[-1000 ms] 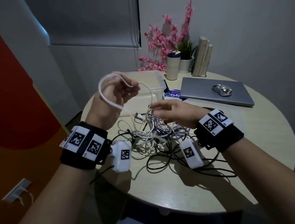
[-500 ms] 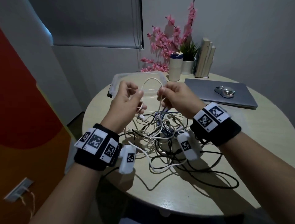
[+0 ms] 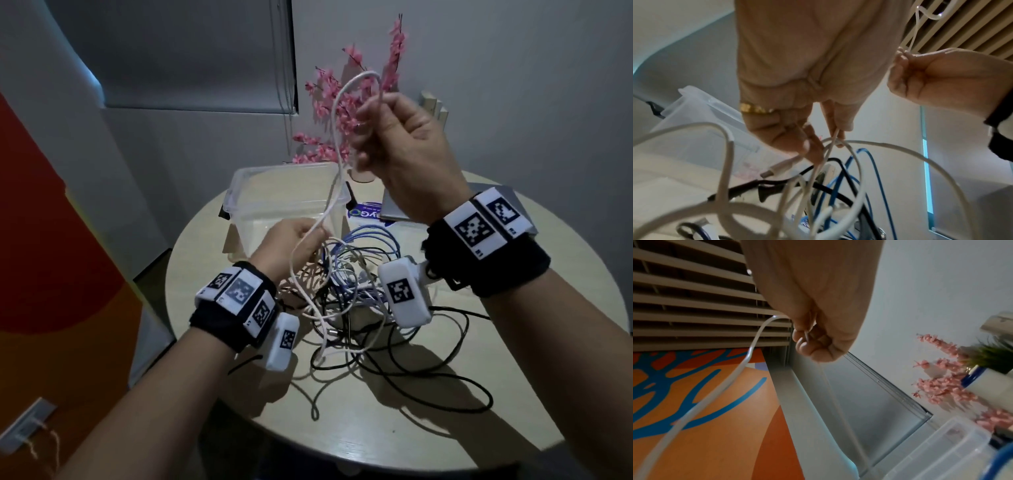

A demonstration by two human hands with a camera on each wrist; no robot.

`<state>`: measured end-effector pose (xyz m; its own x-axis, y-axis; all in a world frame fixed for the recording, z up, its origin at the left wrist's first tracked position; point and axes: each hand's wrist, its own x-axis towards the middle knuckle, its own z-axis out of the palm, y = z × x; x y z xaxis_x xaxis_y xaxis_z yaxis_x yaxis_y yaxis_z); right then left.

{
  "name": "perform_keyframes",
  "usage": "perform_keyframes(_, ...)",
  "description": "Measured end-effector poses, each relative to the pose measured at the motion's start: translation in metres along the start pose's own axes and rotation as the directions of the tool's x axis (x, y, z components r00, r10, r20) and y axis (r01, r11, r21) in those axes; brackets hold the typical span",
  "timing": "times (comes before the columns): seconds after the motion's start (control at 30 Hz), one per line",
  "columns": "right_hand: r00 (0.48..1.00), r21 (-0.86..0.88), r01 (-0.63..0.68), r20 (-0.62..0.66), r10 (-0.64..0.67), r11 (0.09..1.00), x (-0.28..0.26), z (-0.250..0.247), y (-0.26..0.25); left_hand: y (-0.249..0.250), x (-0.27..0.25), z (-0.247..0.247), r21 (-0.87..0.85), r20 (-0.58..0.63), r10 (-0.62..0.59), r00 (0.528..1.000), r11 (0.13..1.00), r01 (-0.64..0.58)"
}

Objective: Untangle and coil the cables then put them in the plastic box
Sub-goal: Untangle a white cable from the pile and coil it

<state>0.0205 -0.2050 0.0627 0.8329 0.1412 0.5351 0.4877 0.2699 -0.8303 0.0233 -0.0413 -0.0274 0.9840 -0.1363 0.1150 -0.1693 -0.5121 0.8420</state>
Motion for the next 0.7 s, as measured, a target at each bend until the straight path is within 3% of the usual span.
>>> perform_keyframes(0.1,0.999,-0.247,-0.032,-0.030,0.025,0.968,-0.005,-0.014,0.005,-0.001,0.002,-0.011,-0.088,-0.185,0.022,0.982,0.995,-0.038)
perform_keyframes(0.2,0.973,-0.369,-0.215,0.003,0.232,0.904,-0.020,-0.021,0.015,0.004,0.006,-0.020,-0.237,-0.279,0.032,0.960,0.966,-0.101)
perform_keyframes(0.33,0.833,-0.469,-0.418,0.145,0.534,0.778,-0.037,-0.019,0.037,0.023,0.006,-0.021,-0.424,-0.259,0.102,0.960,0.882,-0.208)
perform_keyframes(0.4,0.760,-0.665,-0.329,0.235,0.606,0.670,-0.041,-0.014,0.044,0.032,0.003,-0.018,-0.443,-0.259,0.202,0.944,0.844,-0.302)
perform_keyframes(0.43,0.748,-0.717,-0.281,0.253,0.614,0.638,-0.041,-0.013,0.048,0.034,0.002,-0.019,-0.453,-0.266,0.245,0.933,0.822,-0.345)
perform_keyframes(0.6,0.830,-0.834,-0.194,0.141,0.540,0.516,-0.033,-0.023,0.059,0.035,-0.004,-0.029,-0.529,-0.339,0.307,0.889,0.720,-0.450)
perform_keyframes(0.7,0.882,-0.858,-0.177,0.079,0.464,0.482,-0.031,-0.022,0.061,0.034,-0.006,-0.030,-0.549,-0.308,0.321,0.896,0.709,-0.443)
